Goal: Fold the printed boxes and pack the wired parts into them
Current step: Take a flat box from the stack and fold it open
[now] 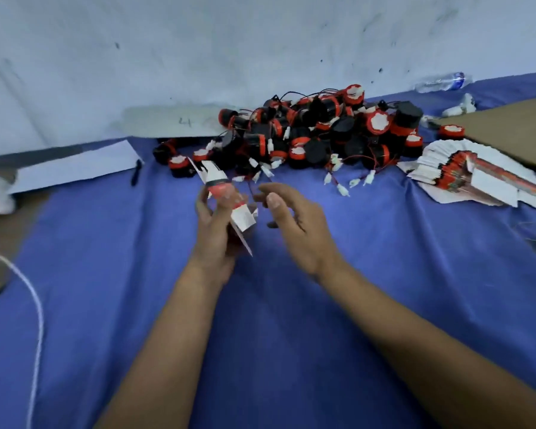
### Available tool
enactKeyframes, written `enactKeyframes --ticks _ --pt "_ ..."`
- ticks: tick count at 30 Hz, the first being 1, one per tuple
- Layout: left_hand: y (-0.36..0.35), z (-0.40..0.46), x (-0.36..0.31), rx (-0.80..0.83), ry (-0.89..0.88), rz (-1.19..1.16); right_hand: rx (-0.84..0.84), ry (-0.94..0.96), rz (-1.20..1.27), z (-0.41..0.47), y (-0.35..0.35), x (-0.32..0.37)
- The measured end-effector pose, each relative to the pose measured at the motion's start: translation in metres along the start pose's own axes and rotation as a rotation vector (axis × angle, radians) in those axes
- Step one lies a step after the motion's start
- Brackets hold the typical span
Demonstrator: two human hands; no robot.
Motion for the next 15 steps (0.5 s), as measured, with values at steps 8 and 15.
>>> enactKeyframes --ticks 8,15 --pt "0.009 -0.014 -0.035 -0.230 -0.568 0.774 0.073 -0.068 0.394 0.003 -0.005 -0.021" --pt "-0.005 -0.020 -0.029 -0.172 -0.627 0.920 0.032 -0.091 0.488 0.004 -0.002 -0.016"
Point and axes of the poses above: each hand's wrist, its own z-axis towards the middle knuckle, its own y-axis out of the back of the hand, x = y × z, the point moved 6 cm from there along z, towards the middle knuckle, and after that the axes turned 3 degrees about x, right-handed, at the moved point
